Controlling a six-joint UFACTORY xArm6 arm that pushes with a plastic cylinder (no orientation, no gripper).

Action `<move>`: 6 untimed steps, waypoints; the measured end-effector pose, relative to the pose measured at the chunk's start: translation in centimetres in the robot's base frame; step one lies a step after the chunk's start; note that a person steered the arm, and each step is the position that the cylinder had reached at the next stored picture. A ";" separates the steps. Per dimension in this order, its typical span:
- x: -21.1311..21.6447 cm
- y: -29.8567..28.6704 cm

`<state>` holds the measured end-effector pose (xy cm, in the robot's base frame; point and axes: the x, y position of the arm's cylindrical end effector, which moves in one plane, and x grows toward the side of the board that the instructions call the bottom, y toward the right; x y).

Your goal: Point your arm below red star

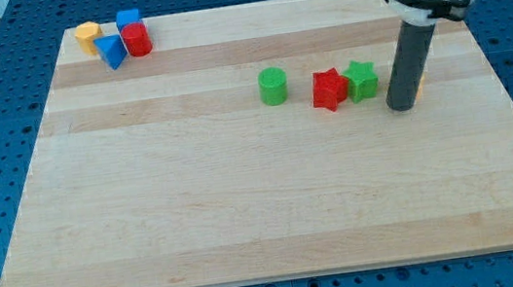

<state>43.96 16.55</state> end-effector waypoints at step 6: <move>1.1 -5.9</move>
